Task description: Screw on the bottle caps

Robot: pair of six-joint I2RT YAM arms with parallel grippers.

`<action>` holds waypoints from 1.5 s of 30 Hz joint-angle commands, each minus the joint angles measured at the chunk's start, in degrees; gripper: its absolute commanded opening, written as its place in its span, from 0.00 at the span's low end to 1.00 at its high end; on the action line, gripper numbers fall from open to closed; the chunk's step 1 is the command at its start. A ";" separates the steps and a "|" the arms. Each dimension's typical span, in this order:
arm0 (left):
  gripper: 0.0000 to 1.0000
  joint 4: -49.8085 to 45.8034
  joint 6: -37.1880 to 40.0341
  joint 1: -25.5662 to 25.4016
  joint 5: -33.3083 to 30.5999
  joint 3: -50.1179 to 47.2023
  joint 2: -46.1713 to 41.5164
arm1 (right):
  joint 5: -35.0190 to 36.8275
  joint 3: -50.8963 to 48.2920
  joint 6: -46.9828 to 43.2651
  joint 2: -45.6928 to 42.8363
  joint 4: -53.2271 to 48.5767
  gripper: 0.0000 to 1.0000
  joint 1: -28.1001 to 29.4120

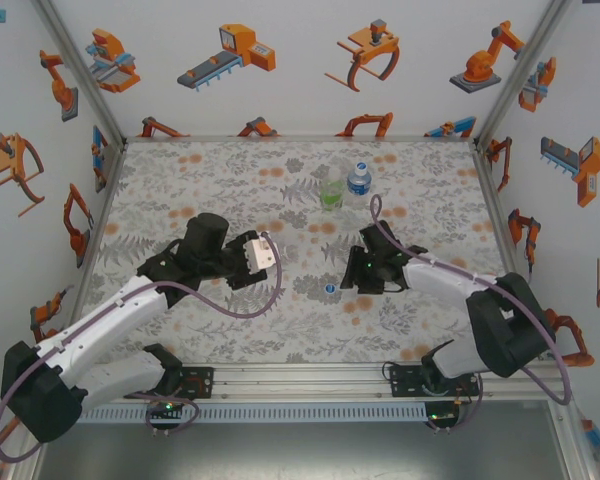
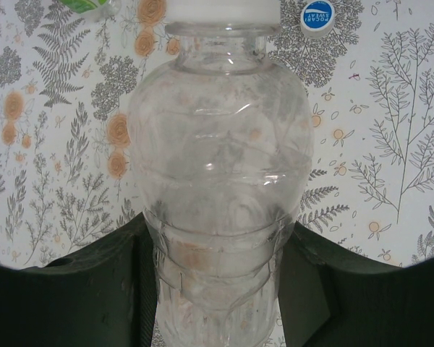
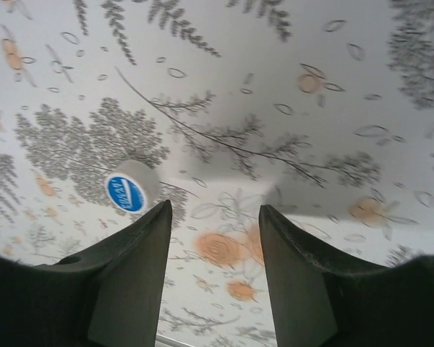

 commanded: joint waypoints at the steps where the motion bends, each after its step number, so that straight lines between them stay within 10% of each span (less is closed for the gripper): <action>1: 0.00 0.06 -0.02 0.27 1.57 0.17 0.01 | 5.96 3.77 -3.67 -2.11 -6.96 0.50 1.83; 12: 0.00 -0.15 0.11 0.26 1.11 0.23 -0.47 | 12.27 13.02 -15.39 6.38 -7.90 0.53 14.03; 45: 0.00 -0.73 0.05 0.25 1.55 0.41 -1.12 | 9.65 19.49 -16.91 17.82 -8.81 0.37 16.41</action>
